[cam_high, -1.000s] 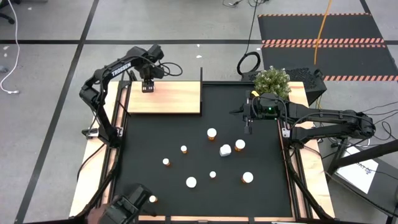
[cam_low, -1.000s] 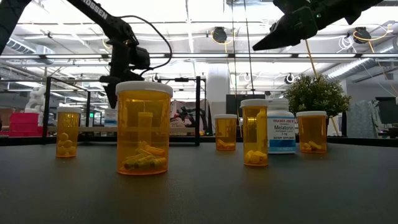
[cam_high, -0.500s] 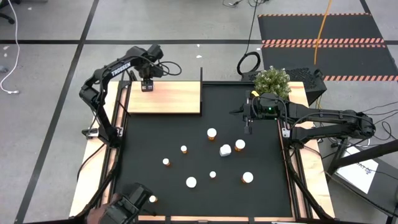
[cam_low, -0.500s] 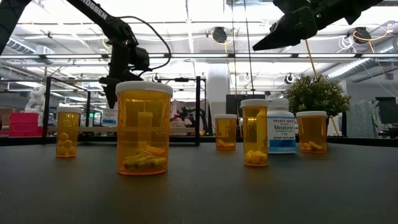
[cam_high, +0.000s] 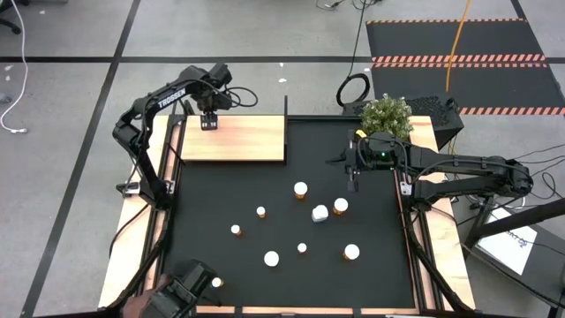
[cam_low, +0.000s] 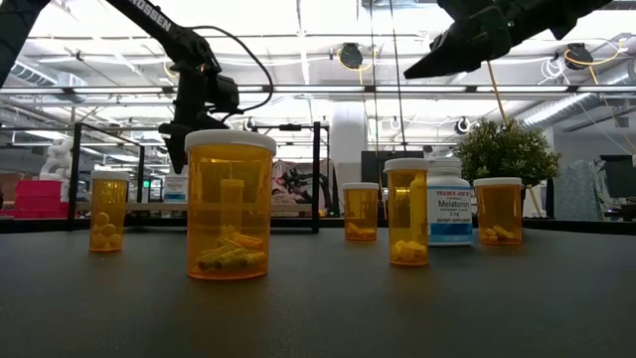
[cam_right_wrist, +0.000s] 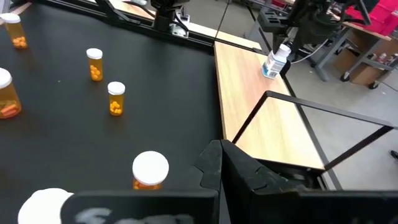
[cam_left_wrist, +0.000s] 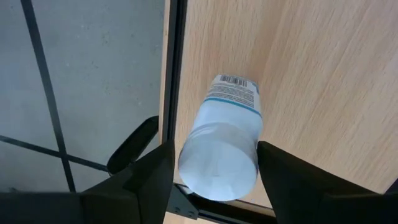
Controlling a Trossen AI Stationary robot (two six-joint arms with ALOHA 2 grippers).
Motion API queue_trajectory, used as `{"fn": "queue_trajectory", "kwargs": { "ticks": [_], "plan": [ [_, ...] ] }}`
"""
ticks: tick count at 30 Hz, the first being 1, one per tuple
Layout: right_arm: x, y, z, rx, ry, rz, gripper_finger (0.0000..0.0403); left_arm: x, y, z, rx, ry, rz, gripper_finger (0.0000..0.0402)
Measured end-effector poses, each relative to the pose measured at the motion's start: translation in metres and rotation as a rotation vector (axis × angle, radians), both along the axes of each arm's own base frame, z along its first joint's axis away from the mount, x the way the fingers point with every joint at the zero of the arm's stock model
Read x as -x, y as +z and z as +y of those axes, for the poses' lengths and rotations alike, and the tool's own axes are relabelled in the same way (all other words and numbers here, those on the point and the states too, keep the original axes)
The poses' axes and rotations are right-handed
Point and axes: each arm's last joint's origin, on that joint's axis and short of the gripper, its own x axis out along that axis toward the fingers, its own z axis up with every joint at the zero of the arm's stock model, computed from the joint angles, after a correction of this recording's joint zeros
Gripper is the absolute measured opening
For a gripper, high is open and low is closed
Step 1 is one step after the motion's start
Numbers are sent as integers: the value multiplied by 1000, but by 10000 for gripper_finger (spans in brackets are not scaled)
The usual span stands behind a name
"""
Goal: Pick and place medicine bottles onto shelf by color
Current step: Put the white pill bottle on the shelf
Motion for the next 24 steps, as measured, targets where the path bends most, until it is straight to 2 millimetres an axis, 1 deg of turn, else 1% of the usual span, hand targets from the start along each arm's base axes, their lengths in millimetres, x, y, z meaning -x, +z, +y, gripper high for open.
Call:
{"fn": "queue_trajectory", "kwargs": {
  "ticks": [3,5,9,14,18,21,24],
  "plan": [
    [0,0,0,0,1,0,0,-1,0,0,-18,-6,20,230],
    [0,0,0,0,1,0,0,-3,3,-1,-48,-6,63,230],
    [0,0,0,0,1,-1,0,-6,17,-7,-143,-5,119,230],
    [0,0,0,-3,0,-2,0,-10,41,-26,-213,7,47,230],
    [0,1,0,-1,-1,-11,0,-20,54,-43,-176,30,-135,230],
    [0,1,0,-2,-1,-10,0,-32,53,-45,-181,65,-231,230],
    [0,1,0,-11,-4,-11,0,-44,44,-43,-209,64,-234,230]
  ]
}}
